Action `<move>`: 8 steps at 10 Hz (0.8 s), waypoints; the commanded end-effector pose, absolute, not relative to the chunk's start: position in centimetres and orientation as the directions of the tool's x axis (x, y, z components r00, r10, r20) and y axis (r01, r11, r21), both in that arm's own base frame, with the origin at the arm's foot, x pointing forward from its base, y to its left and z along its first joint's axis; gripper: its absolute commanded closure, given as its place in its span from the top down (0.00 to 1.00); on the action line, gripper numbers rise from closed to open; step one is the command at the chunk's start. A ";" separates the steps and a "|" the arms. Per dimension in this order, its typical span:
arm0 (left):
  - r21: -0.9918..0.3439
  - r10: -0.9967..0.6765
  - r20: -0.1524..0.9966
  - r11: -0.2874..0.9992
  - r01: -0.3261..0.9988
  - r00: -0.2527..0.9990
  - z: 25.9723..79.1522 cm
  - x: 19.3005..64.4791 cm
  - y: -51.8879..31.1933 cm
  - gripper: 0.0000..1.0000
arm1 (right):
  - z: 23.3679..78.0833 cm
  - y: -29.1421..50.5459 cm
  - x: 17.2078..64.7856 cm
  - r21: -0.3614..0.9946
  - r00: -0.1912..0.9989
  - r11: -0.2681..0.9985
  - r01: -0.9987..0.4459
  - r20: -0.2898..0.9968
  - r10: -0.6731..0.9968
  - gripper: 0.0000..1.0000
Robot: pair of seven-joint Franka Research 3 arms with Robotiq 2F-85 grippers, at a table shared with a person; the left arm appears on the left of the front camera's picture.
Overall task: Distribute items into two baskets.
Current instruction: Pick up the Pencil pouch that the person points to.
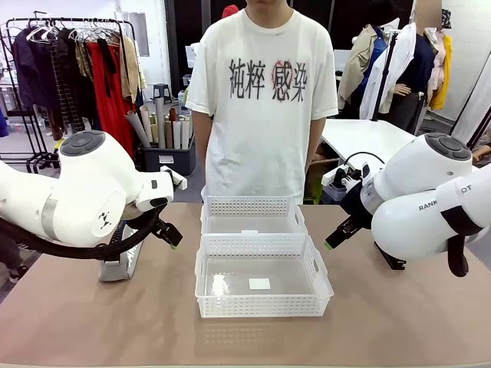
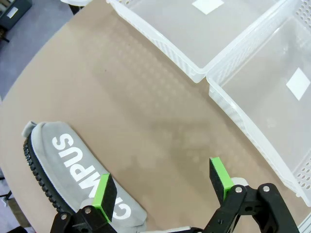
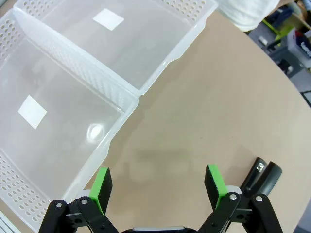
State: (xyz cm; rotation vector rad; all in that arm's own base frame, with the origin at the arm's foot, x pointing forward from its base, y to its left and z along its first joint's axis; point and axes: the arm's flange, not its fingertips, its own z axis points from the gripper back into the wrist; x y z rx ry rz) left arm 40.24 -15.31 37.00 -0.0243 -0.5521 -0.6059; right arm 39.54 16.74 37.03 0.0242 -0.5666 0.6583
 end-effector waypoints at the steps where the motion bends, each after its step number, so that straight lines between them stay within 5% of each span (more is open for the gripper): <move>1: 0.136 -0.534 0.499 0.826 0.547 0.682 37.0 40.2 -15.3 1.00 | 37.0 16.7 39.5 -0.154 0.646 0.796 -0.585 0.505 0.572 1.00; 6: 0.101 -0.551 0.538 0.794 0.600 0.638 38.8 38.3 -15.7 1.00 | 39.0 17.0 40.0 0.036 0.671 0.785 -0.619 0.544 0.504 1.00; 8: 0.076 -0.499 0.671 0.782 0.619 0.548 40.2 36.2 -14.6 1.00 | 40.1 16.2 40.7 0.153 0.727 0.794 -0.588 0.531 0.435 1.00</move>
